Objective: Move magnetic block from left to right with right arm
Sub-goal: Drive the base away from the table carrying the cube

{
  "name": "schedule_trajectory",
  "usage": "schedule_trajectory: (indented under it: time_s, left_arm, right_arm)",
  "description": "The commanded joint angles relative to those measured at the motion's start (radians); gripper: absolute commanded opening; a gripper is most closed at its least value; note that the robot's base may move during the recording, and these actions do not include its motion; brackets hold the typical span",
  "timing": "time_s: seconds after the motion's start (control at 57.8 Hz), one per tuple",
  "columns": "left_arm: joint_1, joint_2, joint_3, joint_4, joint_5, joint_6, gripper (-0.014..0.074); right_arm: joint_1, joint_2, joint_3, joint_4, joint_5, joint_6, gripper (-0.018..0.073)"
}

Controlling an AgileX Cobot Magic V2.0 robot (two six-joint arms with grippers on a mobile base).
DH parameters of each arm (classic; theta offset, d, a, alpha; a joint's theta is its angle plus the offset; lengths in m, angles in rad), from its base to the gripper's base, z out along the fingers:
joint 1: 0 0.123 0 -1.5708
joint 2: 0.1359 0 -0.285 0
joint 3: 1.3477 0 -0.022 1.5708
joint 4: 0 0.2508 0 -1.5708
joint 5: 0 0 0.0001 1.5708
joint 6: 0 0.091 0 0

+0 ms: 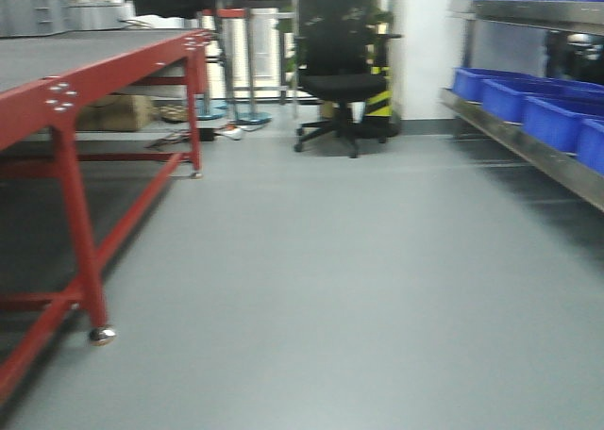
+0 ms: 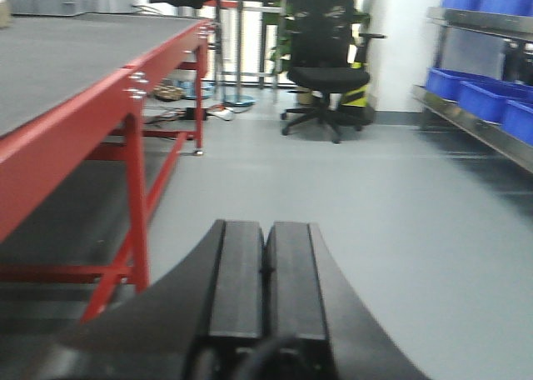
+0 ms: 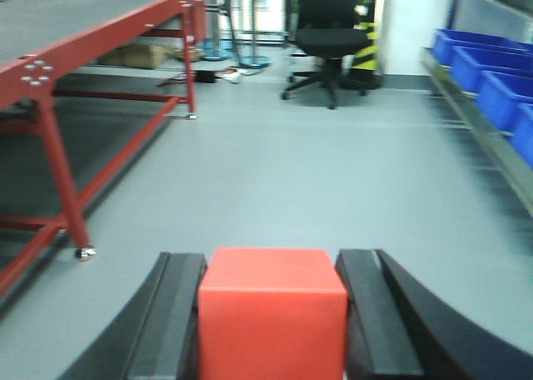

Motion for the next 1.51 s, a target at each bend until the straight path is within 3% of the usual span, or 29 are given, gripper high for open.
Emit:
schedule_trajectory:
  time_s: [0.0,1.489]
  left_arm:
    - [0.002,-0.011,0.008,-0.005,-0.083,-0.006,-0.0126]
    - [0.002,-0.007,0.008,-0.005,-0.083,-0.006,-0.0126]
  right_arm:
    - [-0.004,0.018,-0.026,-0.011,-0.085,-0.009,0.0202]
    - [-0.004,0.019,-0.026,-0.011,-0.084,-0.009,0.0202]
